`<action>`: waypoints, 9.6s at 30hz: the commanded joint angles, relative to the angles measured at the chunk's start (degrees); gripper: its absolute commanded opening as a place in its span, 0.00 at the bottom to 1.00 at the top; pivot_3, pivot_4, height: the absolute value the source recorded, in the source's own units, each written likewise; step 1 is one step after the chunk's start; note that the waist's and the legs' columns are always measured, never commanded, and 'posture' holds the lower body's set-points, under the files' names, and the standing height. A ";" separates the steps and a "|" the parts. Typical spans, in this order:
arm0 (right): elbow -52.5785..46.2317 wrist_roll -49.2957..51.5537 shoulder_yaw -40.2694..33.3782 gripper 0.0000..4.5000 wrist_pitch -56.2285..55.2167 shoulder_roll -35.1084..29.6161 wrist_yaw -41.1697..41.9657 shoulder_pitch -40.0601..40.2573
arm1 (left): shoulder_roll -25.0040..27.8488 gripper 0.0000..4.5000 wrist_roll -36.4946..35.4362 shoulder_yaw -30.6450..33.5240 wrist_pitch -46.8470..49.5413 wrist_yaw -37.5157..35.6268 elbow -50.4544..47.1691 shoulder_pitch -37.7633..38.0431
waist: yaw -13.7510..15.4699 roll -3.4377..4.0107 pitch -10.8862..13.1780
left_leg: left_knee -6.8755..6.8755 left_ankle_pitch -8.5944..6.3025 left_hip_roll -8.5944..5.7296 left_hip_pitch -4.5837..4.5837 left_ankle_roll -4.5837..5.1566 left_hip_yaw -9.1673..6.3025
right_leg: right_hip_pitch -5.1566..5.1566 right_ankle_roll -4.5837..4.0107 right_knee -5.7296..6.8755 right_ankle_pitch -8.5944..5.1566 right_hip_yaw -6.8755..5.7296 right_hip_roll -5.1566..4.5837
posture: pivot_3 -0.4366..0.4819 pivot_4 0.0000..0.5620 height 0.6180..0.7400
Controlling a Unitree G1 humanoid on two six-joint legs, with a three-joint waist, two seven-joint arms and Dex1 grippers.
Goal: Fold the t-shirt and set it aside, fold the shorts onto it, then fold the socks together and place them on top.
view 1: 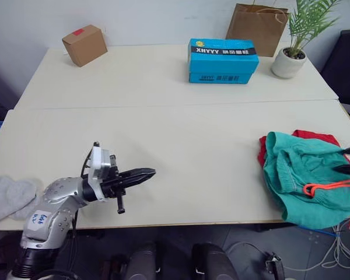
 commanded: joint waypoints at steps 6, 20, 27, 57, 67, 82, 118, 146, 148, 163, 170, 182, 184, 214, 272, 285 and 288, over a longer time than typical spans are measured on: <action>-34.34 17.36 -15.07 0.99 -6.31 11.52 0.11 15.90 | 1.20 0.00 3.50 8.51 -8.06 0.47 2.17 5.04 | -0.29 -0.23 -0.03 | -0.06 -0.03 0.04 0.17 -0.06 -0.12 | 0.10 0.03 0.17 0.02 -0.04 0.01 | 0.48 0.27 1.00; -64.08 29.64 -2.38 1.00 6.79 38.20 -8.83 30.45 | -10.43 0.76 4.82 34.41 -17.96 14.42 -7.74 34.85 | -0.66 -0.48 -0.07 | -0.09 -0.34 -0.01 0.05 0.24 -0.19 | 0.08 0.21 -0.03 0.11 0.00 -0.12 | 0.48 0.27 1.00; -61.29 25.35 -0.63 1.00 0.61 39.92 -5.39 30.97 | -22.58 0.99 5.38 45.06 -26.19 19.21 -0.16 47.97 | 0.21 -0.77 -0.23 | -0.05 -0.65 -0.01 0.05 0.66 -0.18 | 0.21 0.19 -0.37 0.10 0.00 -0.12 | 0.48 0.27 1.00; -69.93 30.63 0.81 1.00 7.22 40.39 -6.42 35.26 | 1.61 0.99 5.93 39.23 5.07 38.13 -2.80 39.65 | -0.47 -1.26 -0.68 | -0.16 -0.73 0.03 0.05 0.64 -0.41 | 0.47 -0.04 -0.76 -0.02 -0.24 -0.18 | 0.48 0.27 1.00; -69.58 29.95 0.40 1.00 7.43 39.97 -6.56 35.13 | 6.93 0.74 6.58 36.47 19.05 34.19 -6.47 40.19 | -0.68 -1.25 -0.68 | -0.17 -0.80 0.04 0.21 0.52 -0.43 | 0.45 -0.01 -0.44 0.00 -0.23 -0.19 | 0.48 0.27 1.00; -66.49 28.77 -2.02 1.00 8.79 35.88 -5.91 33.57 | 11.56 0.01 5.63 20.61 21.28 24.66 -11.16 23.23 | 0.36 -1.12 -0.61 | -0.13 -0.93 -0.01 0.21 0.24 -0.41 | 0.47 -0.05 -0.50 -0.02 -0.14 -0.25 | 0.48 0.27 1.00; -81.72 38.22 -4.26 1.00 46.65 33.88 -43.90 35.57 | 5.65 0.69 13.71 -10.64 6.19 -5.25 22.68 -31.86 | 0.36 -0.93 -0.55 | -0.10 -0.39 -0.01 0.65 0.07 -0.29 | 0.86 0.24 -0.37 0.12 -0.04 -0.06 | 0.48 0.27 1.00; -71.45 19.52 11.76 0.00 47.86 48.27 -53.93 26.05 | -6.34 0.04 33.54 -15.08 -15.92 -10.29 69.39 -46.55 | 0.01 -1.12 -0.50 | 0.33 -0.35 -0.12 -0.30 0.38 -0.02 | -0.16 0.53 0.34 0.28 -0.03 -0.10 | 0.48 0.27 1.00; -70.31 19.06 11.29 0.00 47.46 47.86 -52.76 25.11 | -5.28 0.01 32.99 -14.47 -13.50 -10.15 63.92 -43.36 | -0.07 -1.12 -0.50 | 0.33 -0.35 -0.12 -0.28 0.38 -0.02 | -0.15 0.53 0.37 0.28 -0.01 -0.10 | 0.48 0.27 1.00; -60.18 21.07 9.74 0.00 50.21 44.95 -42.06 16.90 | -1.89 0.01 22.46 -4.39 14.61 5.11 16.53 -17.01 | -1.03 -1.11 -0.51 | 0.21 -0.33 -0.09 -0.17 0.34 -0.09 | -0.06 0.52 0.35 0.28 0.12 -0.15 | 0.48 0.27 1.00; -63.41 23.51 8.01 0.46 54.90 36.72 -35.12 17.11 | 1.20 0.43 15.41 2.33 20.89 6.08 9.29 -14.20 | -1.06 -1.11 -0.51 | 0.15 -0.33 -0.10 -0.18 0.34 -0.10 | -0.06 0.52 0.30 0.28 0.12 -0.16 | 0.48 0.27 1.00; -47.47 18.36 13.07 0.76 49.11 36.75 -24.36 -1.19 | 9.50 0.50 -3.87 13.05 53.28 13.39 -11.92 0.53 | -1.30 -1.06 -0.47 | -0.03 -0.25 -0.07 0.01 0.15 -0.12 | -0.06 0.44 0.10 0.24 0.20 -0.16 | 0.48 0.27 1.00; -44.37 16.21 14.79 0.76 48.71 39.06 -24.95 -3.65 | 7.86 0.50 -3.12 11.92 53.95 16.69 -12.47 0.26 | -0.91 -1.07 -0.47 | -0.02 -0.24 -0.10 -0.02 0.14 -0.15 | -0.07 0.43 0.12 0.24 0.19 -0.16 | 0.48 0.27 1.00; -27.66 10.96 15.35 0.00 48.69 52.45 -22.12 -15.12 | -1.57 0.00 -1.73 1.82 49.12 29.76 -17.03 1.09 | -1.27 -0.96 -0.54 | -0.06 -0.21 -0.16 -0.05 0.18 -0.13 | -0.06 0.44 0.16 0.25 0.21 -0.17 | 0.48 0.27 1.00; -62.70 25.56 0.71 0.20 54.66 48.20 -39.46 16.49 | 12.67 0.42 11.80 -13.26 27.26 -3.37 21.20 -27.84 | -1.26 -0.94 -0.50 | -0.10 -0.21 -0.12 -0.26 0.18 0.12 | -0.42 0.43 0.26 0.24 0.43 -0.08 | 0.48 0.27 1.00; -74.17 24.53 2.70 0.35 37.90 46.56 -34.64 22.66 | 5.00 0.42 5.31 -2.21 14.91 -2.91 8.28 -21.00 | -1.11 -0.96 -0.50 | -0.13 -0.21 -0.08 -0.10 0.16 0.09 | -0.25 0.45 0.17 0.25 0.43 -0.08 | 0.48 0.27 1.00; -72.48 16.56 9.85 0.11 30.36 51.19 -38.14 23.31 | -0.62 0.20 11.35 -7.68 7.57 0.04 9.01 -19.72 | -1.01 -0.97 -0.51 | -0.07 -0.21 -0.12 -0.03 0.18 0.09 | -0.12 0.46 0.09 0.26 0.43 -0.09 | 0.48 0.27 1.00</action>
